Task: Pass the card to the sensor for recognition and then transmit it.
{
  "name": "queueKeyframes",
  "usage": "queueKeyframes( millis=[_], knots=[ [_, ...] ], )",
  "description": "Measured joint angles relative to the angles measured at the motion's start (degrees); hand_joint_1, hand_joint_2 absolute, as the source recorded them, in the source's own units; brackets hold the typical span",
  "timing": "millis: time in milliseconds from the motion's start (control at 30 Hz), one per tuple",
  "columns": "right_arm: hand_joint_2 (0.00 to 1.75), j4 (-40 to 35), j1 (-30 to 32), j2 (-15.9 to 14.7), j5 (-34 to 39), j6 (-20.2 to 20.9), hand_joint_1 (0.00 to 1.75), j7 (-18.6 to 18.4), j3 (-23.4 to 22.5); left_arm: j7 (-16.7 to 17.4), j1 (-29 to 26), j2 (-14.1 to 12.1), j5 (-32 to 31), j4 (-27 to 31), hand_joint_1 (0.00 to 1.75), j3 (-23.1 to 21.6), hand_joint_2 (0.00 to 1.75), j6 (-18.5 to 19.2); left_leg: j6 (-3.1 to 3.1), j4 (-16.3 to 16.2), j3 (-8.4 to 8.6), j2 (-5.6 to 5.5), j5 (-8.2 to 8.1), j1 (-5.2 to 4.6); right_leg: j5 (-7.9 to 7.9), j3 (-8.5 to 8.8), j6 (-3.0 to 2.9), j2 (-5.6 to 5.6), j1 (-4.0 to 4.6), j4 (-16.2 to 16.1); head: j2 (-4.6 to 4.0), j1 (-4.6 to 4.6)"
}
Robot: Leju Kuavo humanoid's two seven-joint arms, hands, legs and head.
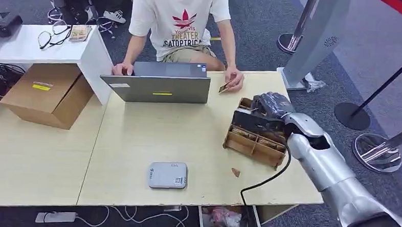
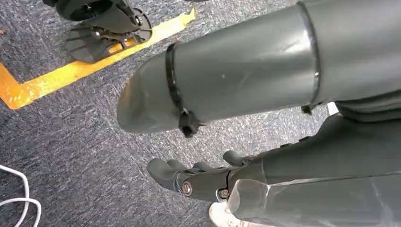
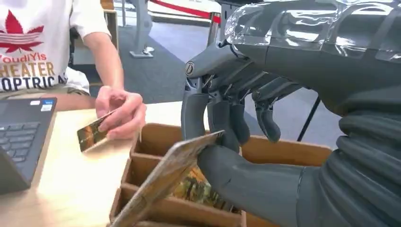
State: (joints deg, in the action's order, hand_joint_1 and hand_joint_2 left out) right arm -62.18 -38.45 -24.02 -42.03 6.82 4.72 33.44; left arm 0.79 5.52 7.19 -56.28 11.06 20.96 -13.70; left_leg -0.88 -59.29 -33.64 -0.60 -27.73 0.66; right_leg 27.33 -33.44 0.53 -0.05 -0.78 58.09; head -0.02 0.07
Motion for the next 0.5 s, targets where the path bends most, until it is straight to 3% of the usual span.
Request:
queueKeyframes(
  millis=[500],
  knots=[
    [1.75,-0.9,-3.3,-0.2,0.8,-3.0,1.50,-1.1,-0.1,-0.1,0.0,0.0,0.2,0.0,0.00,-0.5,0.00,-0.2,0.00,0.0,-0.01,0.00,0.00,0.00,0.00,0.00,0.00,-0.01,0.00,0.0,0.00,0.00]
  ],
)
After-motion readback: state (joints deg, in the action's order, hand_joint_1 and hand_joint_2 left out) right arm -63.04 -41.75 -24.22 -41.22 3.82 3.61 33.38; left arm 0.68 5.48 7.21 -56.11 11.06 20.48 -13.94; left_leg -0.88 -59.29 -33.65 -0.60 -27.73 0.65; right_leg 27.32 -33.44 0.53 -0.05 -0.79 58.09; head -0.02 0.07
